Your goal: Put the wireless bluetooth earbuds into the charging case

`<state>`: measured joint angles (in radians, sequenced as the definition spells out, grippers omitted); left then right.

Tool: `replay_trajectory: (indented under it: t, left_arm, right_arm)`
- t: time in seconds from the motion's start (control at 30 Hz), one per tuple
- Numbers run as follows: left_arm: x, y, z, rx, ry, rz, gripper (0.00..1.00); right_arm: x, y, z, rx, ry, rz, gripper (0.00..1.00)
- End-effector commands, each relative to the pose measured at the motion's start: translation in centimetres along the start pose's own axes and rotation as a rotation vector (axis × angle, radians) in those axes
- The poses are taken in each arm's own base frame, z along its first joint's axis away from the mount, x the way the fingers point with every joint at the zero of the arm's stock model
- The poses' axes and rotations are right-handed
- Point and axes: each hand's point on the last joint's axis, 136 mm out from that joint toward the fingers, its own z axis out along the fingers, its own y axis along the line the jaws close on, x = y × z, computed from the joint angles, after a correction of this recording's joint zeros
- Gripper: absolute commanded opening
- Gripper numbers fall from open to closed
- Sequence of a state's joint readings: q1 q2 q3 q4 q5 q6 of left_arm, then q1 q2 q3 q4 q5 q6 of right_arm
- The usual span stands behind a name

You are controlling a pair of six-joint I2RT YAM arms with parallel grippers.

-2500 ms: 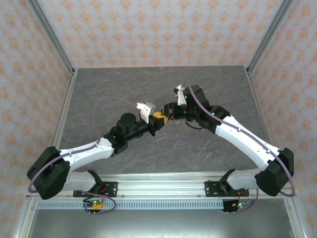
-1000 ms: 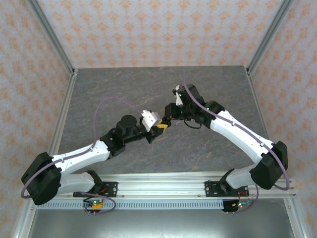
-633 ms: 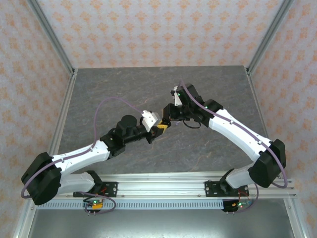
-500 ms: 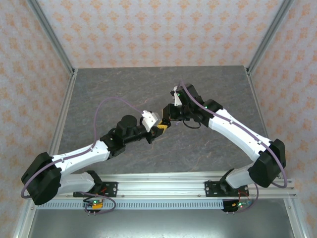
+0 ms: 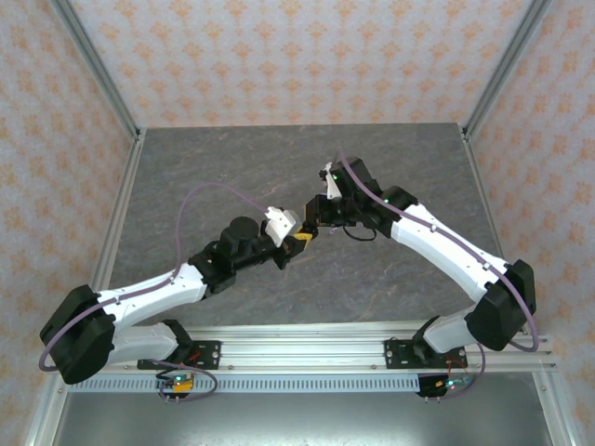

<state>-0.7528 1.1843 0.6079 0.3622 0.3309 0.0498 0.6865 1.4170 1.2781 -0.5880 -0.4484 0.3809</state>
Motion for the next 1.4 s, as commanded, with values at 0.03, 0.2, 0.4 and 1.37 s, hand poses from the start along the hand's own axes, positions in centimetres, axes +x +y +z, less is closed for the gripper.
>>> replay_trajectory:
  t: [0.03,0.2,0.4,1.37]
  left_arm:
    - [-3.6,1.3,-0.5,-0.073,-0.1,-0.016,0.06]
    - [-3.6,1.3,-0.5,-0.076,-0.1,-0.028,0.06]
    - [-3.3,1.5,-0.3,-0.084,-0.08,-0.031,0.06]
    - [3.5,13.4,5.7,-0.437,0.324,-0.684,0.05]
  right_arm:
    - [2.2,-0.6,0.3,0.016,0.093,0.0,0.17]
    - [2.4,-0.9,0.3,0.026,0.094,-0.002,0.17]
    - [2.0,-1.0,-0.1,0.042,0.072,-0.004,0.18]
    - [1.1,-12.2,-5.5,0.442,-0.213,0.192,0.28]
